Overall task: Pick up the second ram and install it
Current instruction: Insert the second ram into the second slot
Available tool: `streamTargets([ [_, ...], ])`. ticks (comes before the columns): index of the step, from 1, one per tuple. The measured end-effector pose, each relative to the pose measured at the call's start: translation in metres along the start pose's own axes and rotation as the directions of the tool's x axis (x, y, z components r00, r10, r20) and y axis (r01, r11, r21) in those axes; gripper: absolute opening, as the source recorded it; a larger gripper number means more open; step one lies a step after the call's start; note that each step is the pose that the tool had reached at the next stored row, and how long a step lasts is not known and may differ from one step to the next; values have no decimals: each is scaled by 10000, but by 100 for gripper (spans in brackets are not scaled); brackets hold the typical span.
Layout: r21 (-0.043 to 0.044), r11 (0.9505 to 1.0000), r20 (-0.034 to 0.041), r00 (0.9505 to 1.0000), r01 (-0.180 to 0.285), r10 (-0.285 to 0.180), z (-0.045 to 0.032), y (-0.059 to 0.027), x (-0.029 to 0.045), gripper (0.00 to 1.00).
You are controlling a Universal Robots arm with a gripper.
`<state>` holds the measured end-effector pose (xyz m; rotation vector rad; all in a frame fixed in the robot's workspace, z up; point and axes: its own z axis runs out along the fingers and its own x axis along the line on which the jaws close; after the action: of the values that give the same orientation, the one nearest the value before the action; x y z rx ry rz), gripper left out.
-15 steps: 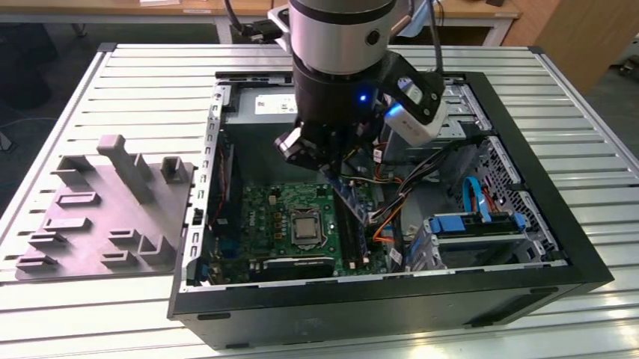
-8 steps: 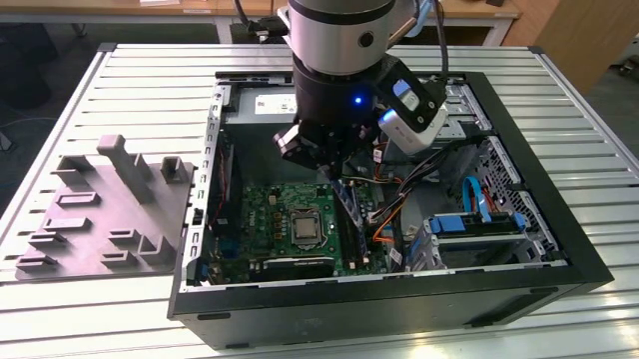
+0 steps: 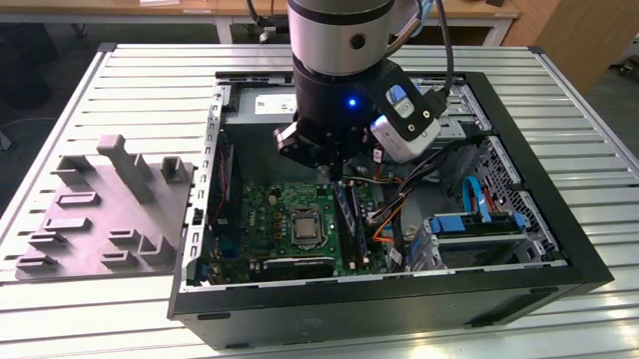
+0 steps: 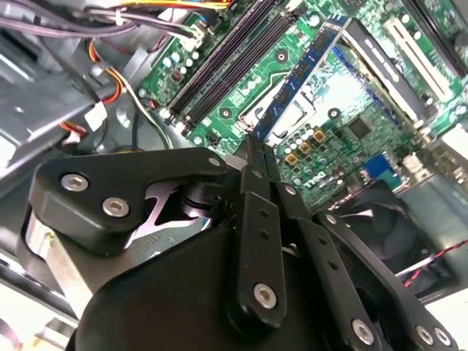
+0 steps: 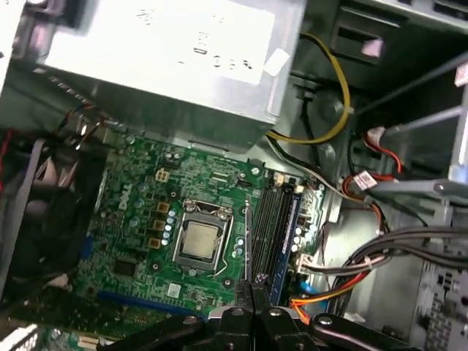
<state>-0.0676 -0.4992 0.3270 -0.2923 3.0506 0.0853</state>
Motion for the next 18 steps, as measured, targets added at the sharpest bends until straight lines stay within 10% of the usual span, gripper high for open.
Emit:
streamTargets([
  [6, 81, 9948, 52, 9948, -1018, 1017, 4, -1, 1, 12],
  [12, 82, 9945, 45, 9946, -1041, 1041, 4, 0, 1, 12],
  [16, 26, 9944, -270, 9940, -1060, 1061, 6, -2, -8, 12],
  [18, 24, 9943, -276, 9940, -1062, 1063, 6, -2, -8, 12],
])
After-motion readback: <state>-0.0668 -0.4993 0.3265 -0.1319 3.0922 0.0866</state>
